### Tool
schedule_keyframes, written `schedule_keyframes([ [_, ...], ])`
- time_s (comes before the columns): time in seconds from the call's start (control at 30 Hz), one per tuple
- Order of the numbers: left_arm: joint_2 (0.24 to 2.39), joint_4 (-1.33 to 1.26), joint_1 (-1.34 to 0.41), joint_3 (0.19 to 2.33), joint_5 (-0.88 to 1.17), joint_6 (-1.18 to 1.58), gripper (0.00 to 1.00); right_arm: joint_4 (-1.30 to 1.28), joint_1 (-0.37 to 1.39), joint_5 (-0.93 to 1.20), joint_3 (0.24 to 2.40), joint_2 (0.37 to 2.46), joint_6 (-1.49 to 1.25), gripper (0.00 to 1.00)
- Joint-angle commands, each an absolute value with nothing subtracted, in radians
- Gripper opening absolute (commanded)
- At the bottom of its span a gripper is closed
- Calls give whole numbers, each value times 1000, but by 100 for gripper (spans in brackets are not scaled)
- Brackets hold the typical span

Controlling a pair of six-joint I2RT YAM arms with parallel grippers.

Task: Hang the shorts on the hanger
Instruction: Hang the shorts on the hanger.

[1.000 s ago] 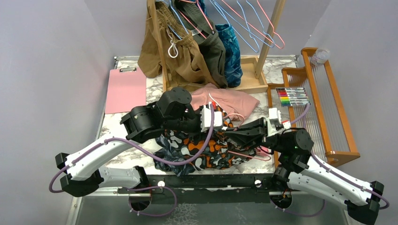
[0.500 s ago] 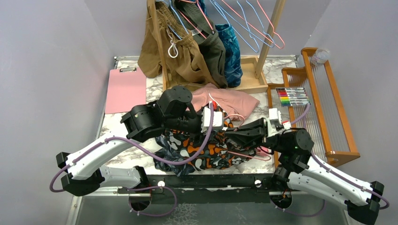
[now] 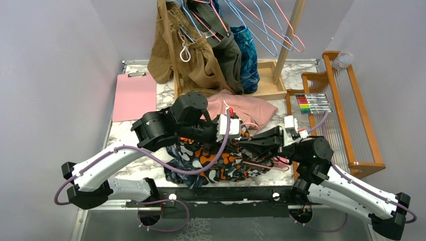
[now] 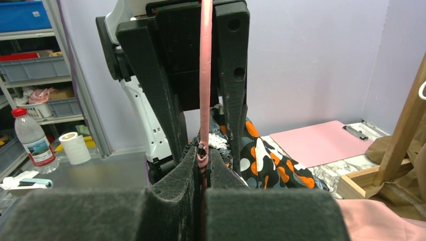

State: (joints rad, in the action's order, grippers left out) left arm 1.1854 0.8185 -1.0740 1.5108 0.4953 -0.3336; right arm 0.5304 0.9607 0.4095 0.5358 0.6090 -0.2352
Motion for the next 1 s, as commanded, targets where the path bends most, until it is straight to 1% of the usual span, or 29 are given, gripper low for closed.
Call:
schedule_keyframes([
  [0.0,1196,828,-1077,1528,538,-328,39,571,962,438,575,610,-231,1],
  [0.07,1198,829,-1078,1526,538,-327,30,569,962,443,580,614,-230,1],
  [0.1,1199,828,-1077,1526,537,-328,24,567,962,448,582,615,-230,1],
  [0.2,1200,828,-1076,1525,526,-329,0,557,962,459,588,619,-228,1],
  [0.37,1186,812,-1077,1509,494,-320,0,530,962,451,592,610,-221,1],
  [0.4,1182,807,-1077,1506,486,-319,0,521,962,449,591,606,-219,5],
  [0.53,1167,786,-1077,1489,440,-316,0,476,962,445,599,585,-199,33],
  [0.6,1154,773,-1077,1476,412,-316,0,441,962,436,612,580,-186,45],
  [0.67,1138,755,-1077,1460,375,-314,0,397,962,410,631,574,-168,54],
  [0.8,1093,727,-1077,1427,271,-307,0,313,962,337,678,557,-144,69],
  [0.83,1078,721,-1077,1418,243,-306,0,290,962,296,690,551,-151,78],
  [0.87,1061,709,-1077,1408,219,-303,0,263,962,256,712,550,-153,85],
  [0.97,1003,673,-1077,1373,144,-292,0,156,962,163,786,552,-128,92],
])
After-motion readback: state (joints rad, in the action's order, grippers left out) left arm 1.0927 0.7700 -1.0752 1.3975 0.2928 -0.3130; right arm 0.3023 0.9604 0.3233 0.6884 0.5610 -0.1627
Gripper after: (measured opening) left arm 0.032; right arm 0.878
